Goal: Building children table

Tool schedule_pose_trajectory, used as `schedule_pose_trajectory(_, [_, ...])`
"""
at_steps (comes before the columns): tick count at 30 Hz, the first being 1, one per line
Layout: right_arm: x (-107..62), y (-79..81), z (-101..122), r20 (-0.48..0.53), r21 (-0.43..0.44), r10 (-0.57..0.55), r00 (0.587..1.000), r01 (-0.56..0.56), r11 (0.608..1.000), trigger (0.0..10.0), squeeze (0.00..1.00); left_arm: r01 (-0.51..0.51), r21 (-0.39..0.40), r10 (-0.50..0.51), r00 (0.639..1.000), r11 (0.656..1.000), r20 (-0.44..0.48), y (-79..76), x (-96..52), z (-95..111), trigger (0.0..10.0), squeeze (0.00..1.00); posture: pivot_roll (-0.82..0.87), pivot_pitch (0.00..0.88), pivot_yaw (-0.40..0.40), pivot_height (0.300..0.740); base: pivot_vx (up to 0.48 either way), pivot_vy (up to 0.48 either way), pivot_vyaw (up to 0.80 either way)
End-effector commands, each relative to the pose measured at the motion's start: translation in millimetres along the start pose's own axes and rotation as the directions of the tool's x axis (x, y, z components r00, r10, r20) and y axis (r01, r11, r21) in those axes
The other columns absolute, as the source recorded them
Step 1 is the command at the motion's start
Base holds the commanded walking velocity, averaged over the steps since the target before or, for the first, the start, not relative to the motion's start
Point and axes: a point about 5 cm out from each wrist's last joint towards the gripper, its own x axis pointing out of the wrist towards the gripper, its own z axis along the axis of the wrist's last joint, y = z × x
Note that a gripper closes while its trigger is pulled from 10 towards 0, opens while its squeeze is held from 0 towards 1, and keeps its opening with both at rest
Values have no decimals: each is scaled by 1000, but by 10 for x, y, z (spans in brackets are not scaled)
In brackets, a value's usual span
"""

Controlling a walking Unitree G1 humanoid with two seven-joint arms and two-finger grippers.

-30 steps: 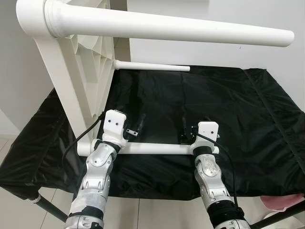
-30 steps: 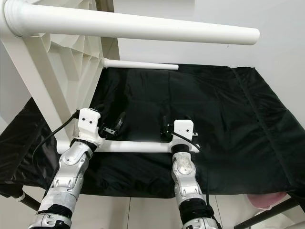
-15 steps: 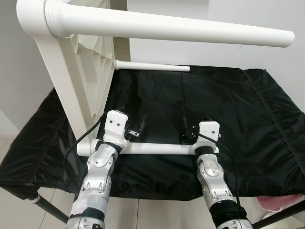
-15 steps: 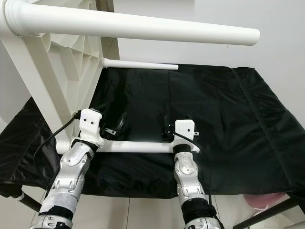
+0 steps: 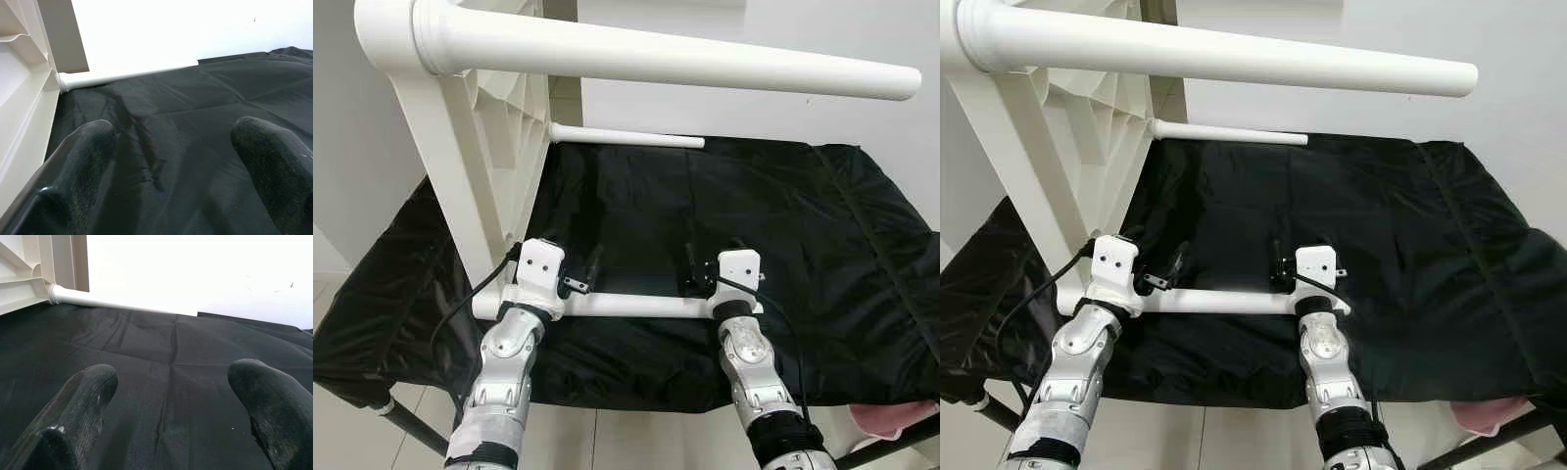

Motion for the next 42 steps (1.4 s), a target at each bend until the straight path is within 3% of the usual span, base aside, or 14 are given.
schedule_pose_trajectory(1, [-32, -1, -42, -15, -11, 5, 1000, -6, 1000, 10000, 0, -125, 4, 125, 992, 992, -18, 29, -25, -25, 10000, 0, 0, 0, 16, 740, 0, 0, 0])
schedule_pose_trajectory(42, [8, 46, 5, -72, -6, -27, 997, 27, 1000, 10000, 0, -134, 11, 134, 991, 991, -25, 4, 33, 87, 10000, 0, -5, 0, 8, 740, 0, 0, 0])
